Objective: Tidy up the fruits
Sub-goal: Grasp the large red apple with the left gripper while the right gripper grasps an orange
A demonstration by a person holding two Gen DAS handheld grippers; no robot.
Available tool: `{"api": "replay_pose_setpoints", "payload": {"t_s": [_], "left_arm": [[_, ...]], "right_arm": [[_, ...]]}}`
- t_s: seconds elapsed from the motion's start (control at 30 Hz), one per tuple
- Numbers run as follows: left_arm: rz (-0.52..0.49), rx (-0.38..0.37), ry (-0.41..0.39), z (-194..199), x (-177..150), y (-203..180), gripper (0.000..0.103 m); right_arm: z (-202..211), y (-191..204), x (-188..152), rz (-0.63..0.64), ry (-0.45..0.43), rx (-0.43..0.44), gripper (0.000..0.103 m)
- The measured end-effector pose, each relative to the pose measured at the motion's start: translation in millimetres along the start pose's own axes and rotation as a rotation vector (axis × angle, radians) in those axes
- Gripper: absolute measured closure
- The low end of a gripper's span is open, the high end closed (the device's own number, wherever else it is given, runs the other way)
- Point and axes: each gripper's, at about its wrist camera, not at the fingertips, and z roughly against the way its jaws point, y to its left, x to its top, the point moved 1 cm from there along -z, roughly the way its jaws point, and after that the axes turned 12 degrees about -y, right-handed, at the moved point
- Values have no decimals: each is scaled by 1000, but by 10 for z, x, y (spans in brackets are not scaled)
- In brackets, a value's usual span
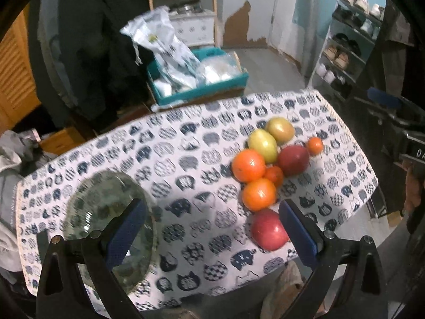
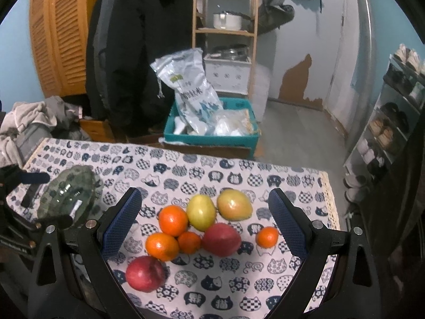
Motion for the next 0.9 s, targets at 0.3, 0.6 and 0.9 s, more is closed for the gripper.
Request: {"api": "replay_pose_setpoints", "payload": {"t_s": [0.3,0.6,0.9], "left_arm": [[-5,-54,123,-440,-214,-312,2],[-48,-83,196,-773,-365,-580,2],[-73,-105,289,-1066,-624,-759,2]], "right_arm": [[-219,-320,-458,-55,131,-26,9],[-418,-644,-982,-87,262,-61,9],[-484,-803,-1158,-113,300,-79,9]]}}
